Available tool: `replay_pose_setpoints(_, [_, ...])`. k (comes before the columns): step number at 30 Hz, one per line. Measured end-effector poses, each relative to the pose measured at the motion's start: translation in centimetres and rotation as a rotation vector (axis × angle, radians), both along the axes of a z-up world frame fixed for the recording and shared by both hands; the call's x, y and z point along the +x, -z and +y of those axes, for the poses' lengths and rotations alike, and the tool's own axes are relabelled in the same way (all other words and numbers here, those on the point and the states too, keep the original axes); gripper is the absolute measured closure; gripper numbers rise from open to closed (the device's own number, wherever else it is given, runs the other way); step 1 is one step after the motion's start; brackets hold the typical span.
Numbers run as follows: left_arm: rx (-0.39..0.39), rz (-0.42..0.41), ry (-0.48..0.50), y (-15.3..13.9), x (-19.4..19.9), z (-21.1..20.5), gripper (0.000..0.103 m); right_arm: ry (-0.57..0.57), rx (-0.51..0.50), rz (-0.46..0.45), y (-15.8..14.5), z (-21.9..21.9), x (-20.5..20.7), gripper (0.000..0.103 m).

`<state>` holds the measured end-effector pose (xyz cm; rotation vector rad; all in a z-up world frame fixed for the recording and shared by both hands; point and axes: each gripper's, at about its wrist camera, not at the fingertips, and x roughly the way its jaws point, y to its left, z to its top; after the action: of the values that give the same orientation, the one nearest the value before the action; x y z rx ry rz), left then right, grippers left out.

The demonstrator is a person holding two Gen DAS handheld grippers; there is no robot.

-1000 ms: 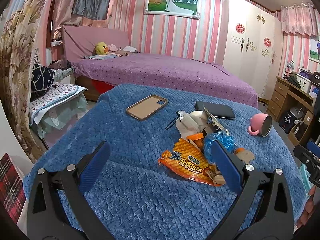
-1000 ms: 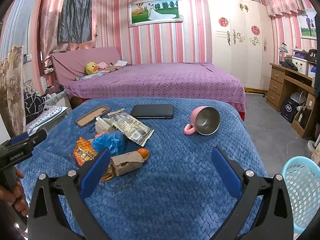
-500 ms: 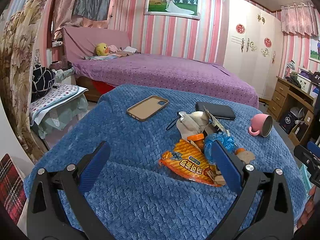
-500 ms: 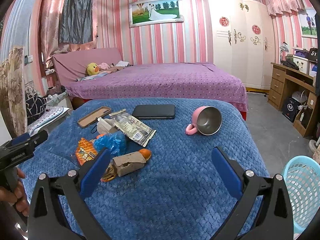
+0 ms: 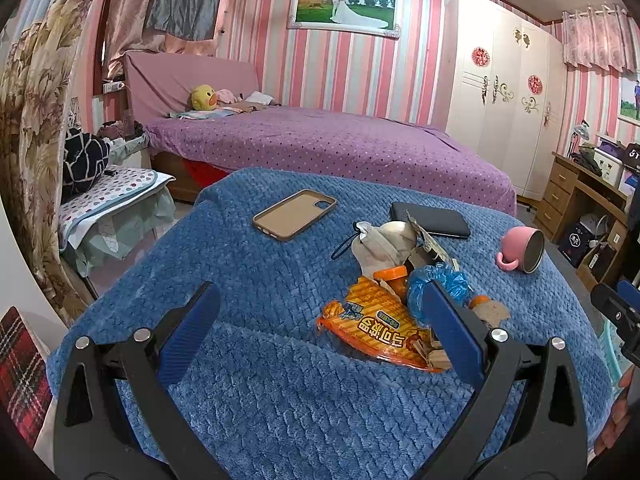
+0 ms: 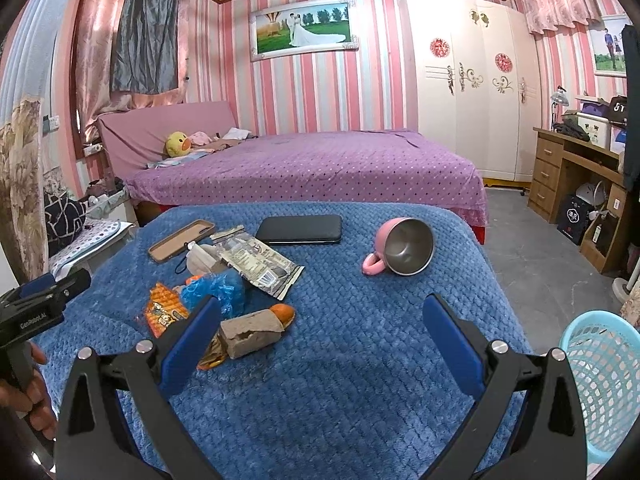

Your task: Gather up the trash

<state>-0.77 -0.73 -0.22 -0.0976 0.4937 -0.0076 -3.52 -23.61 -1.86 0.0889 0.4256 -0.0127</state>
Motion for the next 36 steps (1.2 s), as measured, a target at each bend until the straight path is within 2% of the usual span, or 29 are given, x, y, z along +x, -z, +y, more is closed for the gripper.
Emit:
replay_pose_setpoints(24, [0.002, 0.026, 0.000, 0.3, 0.4, -0.1, 0.005, -0.023, 0.031, 0.033, 0.5, -0.5, 1.1, 0.004])
replay_pose_setpoints(27, [0.006, 0.022, -0.007, 0.3, 0.6, 0.2, 0.005, -0.040, 0.029, 0.060, -0.1, -0.4, 2.0, 0.004])
replay_pose_setpoints(31, [-0.007, 0.043, -0.019, 0.7, 1.1, 0.6, 0.005, -0.079, 0.019, 0.025, -1.2, 0.3, 2.4, 0.004])
replay_pose_setpoints(34, [-0.016, 0.051, -0.017, 0.9, 1.1, 0.7, 0.005, -0.094, 0.066, 0.019, 0.4, -0.2, 2.7, 0.004])
replay_pose_setpoints(36, [0.004, 0.053, -0.007, 1.1, 1.0, 0.4, 0.005, -0.125, 0.110, 0.082, 1.9, -0.5, 3.4, 0.004])
